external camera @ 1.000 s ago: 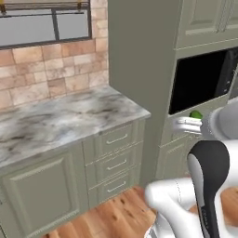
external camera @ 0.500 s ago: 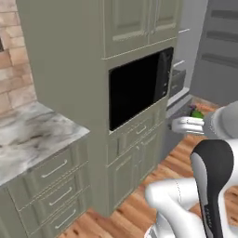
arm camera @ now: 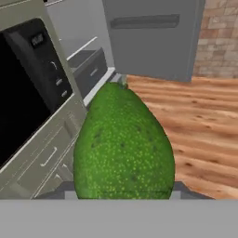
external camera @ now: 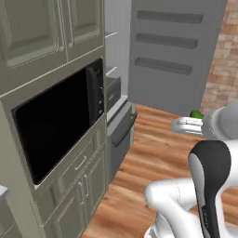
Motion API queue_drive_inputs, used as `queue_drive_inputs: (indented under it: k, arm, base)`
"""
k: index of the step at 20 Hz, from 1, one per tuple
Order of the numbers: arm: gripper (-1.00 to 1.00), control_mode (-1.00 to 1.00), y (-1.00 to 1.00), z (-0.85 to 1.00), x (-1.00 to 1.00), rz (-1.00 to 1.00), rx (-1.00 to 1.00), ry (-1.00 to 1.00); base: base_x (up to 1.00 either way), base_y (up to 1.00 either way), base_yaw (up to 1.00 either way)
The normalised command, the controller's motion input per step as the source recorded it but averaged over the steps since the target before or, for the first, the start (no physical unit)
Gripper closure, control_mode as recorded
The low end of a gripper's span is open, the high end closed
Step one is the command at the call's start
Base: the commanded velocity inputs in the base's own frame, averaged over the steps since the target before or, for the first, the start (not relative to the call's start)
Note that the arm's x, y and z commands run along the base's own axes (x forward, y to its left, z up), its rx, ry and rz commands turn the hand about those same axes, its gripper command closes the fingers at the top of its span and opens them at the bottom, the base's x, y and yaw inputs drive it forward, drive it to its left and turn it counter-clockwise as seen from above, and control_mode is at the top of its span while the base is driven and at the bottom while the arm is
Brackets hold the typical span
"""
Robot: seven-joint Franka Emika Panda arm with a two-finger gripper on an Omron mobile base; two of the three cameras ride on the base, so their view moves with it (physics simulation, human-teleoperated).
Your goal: Place the beer and liquor on the top shelf of the fridge to keep them out of children's reach, and place the avocado on lower shelves for easy access.
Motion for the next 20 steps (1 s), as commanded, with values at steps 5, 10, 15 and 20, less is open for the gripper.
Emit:
queue_drive_inputs:
  k: [5,10,15,20]
  arm:
    - [1.00,1.00,0.00,0.00,0.00,0.00,0.00,0.00]
    - [1.00,1.00,0.00,0.00,0.00,0.00,0.00,0.00]
    - [1.00,1.00,0.00,0.00,0.00,0.00,0.00,0.00]
    - [1.00,1.00,0.00,0.00,0.00,0.00,0.00,0.00]
  base:
    - [1.00,-0.46,-0.34]
    - [1.00,-0.19,-0.10]
    - [0.82,-0.03,0.12]
    - [0.66,0.00,0.37]
